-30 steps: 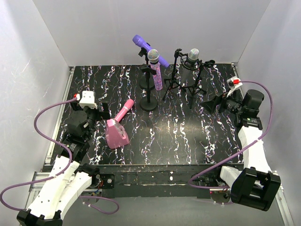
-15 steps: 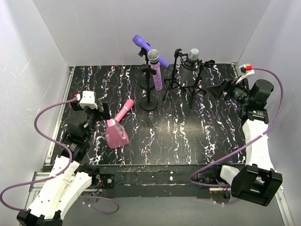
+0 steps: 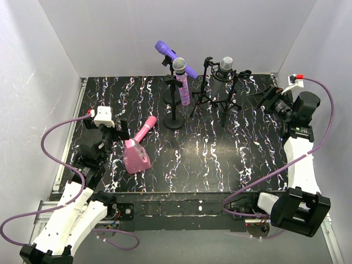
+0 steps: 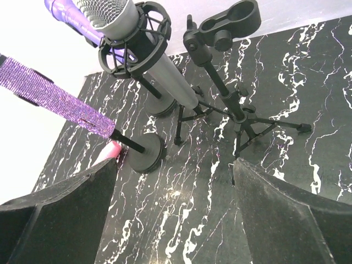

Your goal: Attach the microphones to the stand

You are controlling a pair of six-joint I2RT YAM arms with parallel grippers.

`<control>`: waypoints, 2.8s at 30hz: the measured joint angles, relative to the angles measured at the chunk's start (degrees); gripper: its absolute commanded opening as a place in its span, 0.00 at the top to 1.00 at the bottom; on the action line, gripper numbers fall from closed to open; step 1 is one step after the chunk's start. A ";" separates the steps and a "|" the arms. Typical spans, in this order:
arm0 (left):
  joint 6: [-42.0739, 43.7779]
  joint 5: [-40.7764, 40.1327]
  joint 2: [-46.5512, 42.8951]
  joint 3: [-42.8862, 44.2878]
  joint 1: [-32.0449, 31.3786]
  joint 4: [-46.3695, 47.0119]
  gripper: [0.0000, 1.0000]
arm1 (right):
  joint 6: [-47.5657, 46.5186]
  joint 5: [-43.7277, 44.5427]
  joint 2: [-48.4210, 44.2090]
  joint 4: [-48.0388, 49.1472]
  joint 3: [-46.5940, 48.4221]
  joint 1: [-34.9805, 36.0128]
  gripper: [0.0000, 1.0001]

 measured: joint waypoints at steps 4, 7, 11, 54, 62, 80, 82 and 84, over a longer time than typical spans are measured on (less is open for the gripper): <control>0.00 0.04 0.15 0.00 0.00 0.00 0.02 | 3.61 0.31 0.68 1.97 0.04 0.00 0.07; 0.00 0.15 0.24 0.00 0.02 0.00 0.02 | 5.81 -0.55 1.60 4.31 0.28 0.00 0.07; 0.02 0.17 0.26 -0.02 0.02 0.00 0.02 | 6.93 -1.64 3.32 5.86 1.53 0.00 0.07; 0.85 0.44 2.51 -0.04 0.02 0.00 0.02 | 46.25 11.21 36.89 22.10 18.27 6.14 0.36; 0.98 0.42 2.86 -0.04 0.00 0.00 0.02 | 51.71 10.10 37.68 26.56 18.23 6.19 0.77; 1.03 0.42 1.90 -0.04 0.00 0.00 0.02 | 52.94 12.02 20.87 29.20 3.17 4.09 0.85; 1.03 0.42 1.77 -0.04 0.02 0.00 0.02 | 53.13 11.72 18.14 28.85 1.60 3.87 0.85; 1.03 0.42 1.68 -0.04 0.00 0.00 0.02 | 53.66 10.82 15.52 28.39 0.07 3.78 0.85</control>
